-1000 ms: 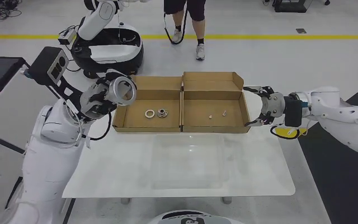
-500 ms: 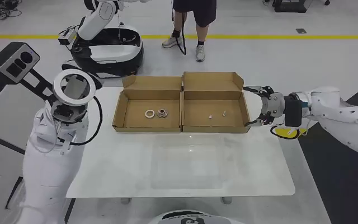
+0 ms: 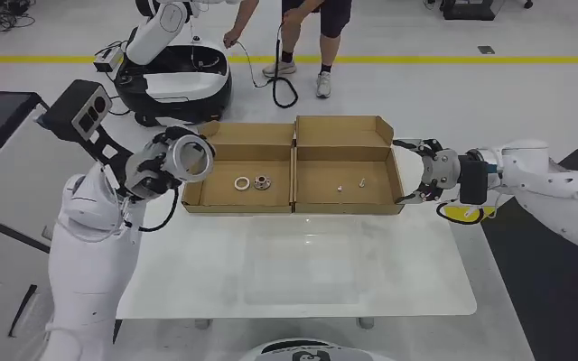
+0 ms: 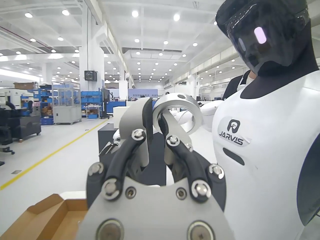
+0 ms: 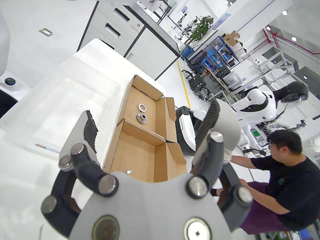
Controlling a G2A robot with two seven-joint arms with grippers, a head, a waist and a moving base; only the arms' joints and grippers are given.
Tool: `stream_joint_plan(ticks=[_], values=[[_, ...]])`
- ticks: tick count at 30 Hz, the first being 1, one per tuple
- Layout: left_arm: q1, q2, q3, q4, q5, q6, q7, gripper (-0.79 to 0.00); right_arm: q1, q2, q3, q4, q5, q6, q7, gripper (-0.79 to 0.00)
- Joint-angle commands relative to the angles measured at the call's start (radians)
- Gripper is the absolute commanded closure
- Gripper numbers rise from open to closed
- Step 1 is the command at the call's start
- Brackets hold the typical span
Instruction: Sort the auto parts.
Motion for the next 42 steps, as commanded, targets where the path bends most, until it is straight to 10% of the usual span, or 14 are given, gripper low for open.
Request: stream_joint_plan(ticks=[1, 23, 42], values=[[-0.002, -0.006, 0.003, 0.001, -0.017, 0.000, 0.005, 0.000, 0.000, 0.000, 0.000, 0.000, 0.000, 0.000, 0.000, -0.785], [0.006, -0.079, -0.055, -0.038, -0.193, 0.000, 0.000, 0.000, 0.000, 0.000, 0.000, 0.000, 0.000, 0.000, 0.000, -0.785], [0.054, -0.099, -0.144, 0.097, 0.106, 0.000, 0.006, 0.000, 0.000, 0.000, 0.000, 0.000, 0.000, 0.000, 0.000, -0.785]])
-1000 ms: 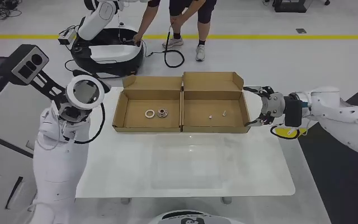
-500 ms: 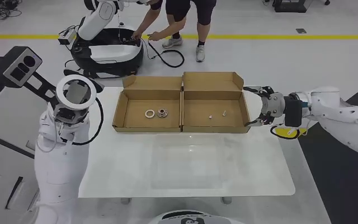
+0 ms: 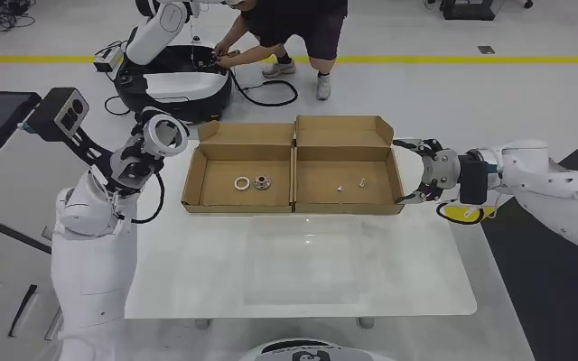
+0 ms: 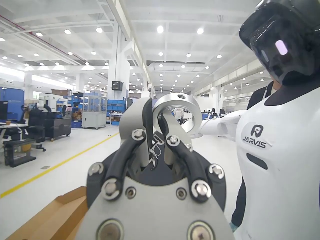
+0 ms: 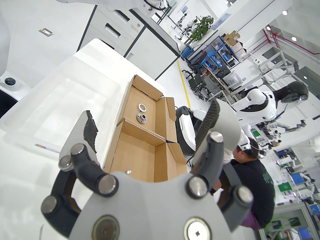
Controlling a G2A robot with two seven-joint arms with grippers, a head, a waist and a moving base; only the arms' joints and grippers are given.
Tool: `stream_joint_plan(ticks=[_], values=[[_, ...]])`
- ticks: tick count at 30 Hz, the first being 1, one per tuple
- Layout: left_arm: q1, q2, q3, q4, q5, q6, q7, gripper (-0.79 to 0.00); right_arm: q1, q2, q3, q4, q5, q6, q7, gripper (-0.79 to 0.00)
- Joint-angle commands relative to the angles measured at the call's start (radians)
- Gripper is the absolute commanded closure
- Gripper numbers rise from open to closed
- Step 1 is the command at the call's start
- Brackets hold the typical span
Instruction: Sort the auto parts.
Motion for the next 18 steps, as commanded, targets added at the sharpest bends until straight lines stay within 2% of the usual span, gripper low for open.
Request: stream_joint_plan(ticks=[1, 4, 9, 13, 18], values=[[0.001, -0.001, 0.005, 0.015, 0.030, 0.000, 0.012, 0.000, 0.000, 0.000, 0.000, 0.000, 0.000, 0.000, 0.000, -0.785], [-0.025, -0.004, 0.023, 0.042, 0.100, 0.000, 0.039, 0.000, 0.000, 0.000, 0.000, 0.000, 0.000, 0.000, 0.000, -0.785], [-0.123, -0.014, 0.052, 0.124, 0.284, 0.017, 0.140, 0.000, 0.000, 0.000, 0.000, 0.000, 0.000, 0.000, 0.000, -0.785], [-0.218, -0.020, 0.099, 0.204, 0.454, 0.103, 0.190, 0.000, 0.000, 0.000, 0.000, 0.000, 0.000, 0.000, 0.000, -0.785], [-0.328, -0.021, 0.156, 0.307, 0.655, 0.200, 0.185, 0.000, 0.000, 0.000, 0.000, 0.000, 0.000, 0.000, 0.000, -0.785]])
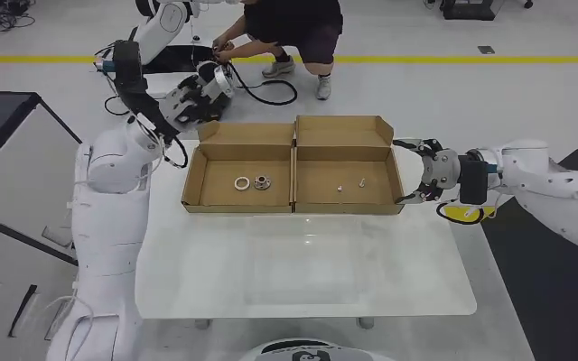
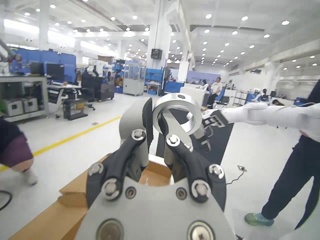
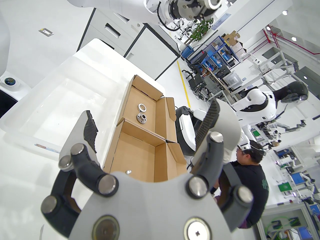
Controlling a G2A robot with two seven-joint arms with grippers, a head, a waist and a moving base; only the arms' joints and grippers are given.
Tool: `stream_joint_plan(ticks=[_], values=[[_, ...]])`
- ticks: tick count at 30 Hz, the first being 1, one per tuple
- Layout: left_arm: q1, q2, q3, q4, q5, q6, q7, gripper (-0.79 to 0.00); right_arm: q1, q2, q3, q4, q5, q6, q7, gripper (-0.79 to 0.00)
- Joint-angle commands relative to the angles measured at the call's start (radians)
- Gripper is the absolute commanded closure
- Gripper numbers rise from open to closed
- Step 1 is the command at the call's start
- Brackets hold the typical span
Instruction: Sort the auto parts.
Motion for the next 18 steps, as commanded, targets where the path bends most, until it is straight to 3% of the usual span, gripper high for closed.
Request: stream_joint_plan(ticks=[1, 13, 18], values=[[-0.032, 0.001, 0.019, 0.038, 0.065, 0.038, -0.010, 0.000, 0.000, 0.000, 0.000, 0.000, 0.000, 0.000, 0.000, -0.785], [-0.101, 0.020, 0.116, 0.145, 0.383, 0.154, -0.139, 0.000, 0.000, 0.000, 0.000, 0.000, 0.000, 0.000, 0.000, -0.785], [-0.168, 0.020, 0.183, 0.197, 0.486, 0.182, -0.166, 0.000, 0.000, 0.000, 0.000, 0.000, 0.000, 0.000, 0.000, -0.785]])
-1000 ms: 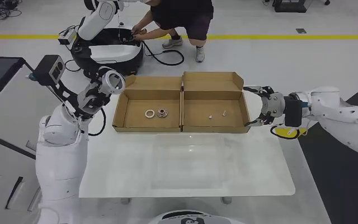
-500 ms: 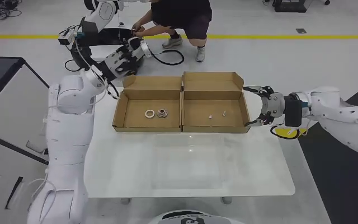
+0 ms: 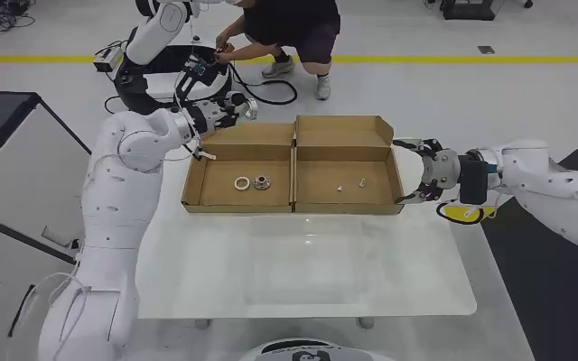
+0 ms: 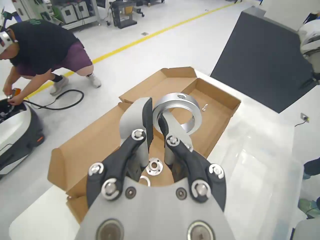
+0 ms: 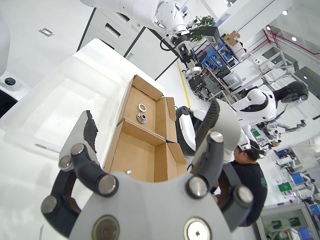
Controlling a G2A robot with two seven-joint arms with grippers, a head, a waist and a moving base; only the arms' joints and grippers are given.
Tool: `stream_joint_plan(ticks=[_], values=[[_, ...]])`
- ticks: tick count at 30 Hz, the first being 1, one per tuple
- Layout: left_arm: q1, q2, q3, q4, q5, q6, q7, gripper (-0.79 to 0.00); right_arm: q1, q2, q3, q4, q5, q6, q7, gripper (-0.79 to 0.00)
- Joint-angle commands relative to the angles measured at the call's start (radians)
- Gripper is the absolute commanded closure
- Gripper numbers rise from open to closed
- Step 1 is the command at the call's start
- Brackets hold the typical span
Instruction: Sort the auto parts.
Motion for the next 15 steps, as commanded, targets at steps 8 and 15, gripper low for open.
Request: stream_joint_plan(ticks=[8, 15], values=[[-0.182, -0.022, 0.180, 0.164, 0.180, 0.014, -0.031, 0.000, 0.000, 0.000, 0.000, 0.000, 0.000, 0.000, 0.000, -0.785], [-0.283, -0.049, 0.315, 0.339, 0.272, 0.012, -0.065, 0.000, 0.000, 0.000, 0.000, 0.000, 0.000, 0.000, 0.000, -0.785]])
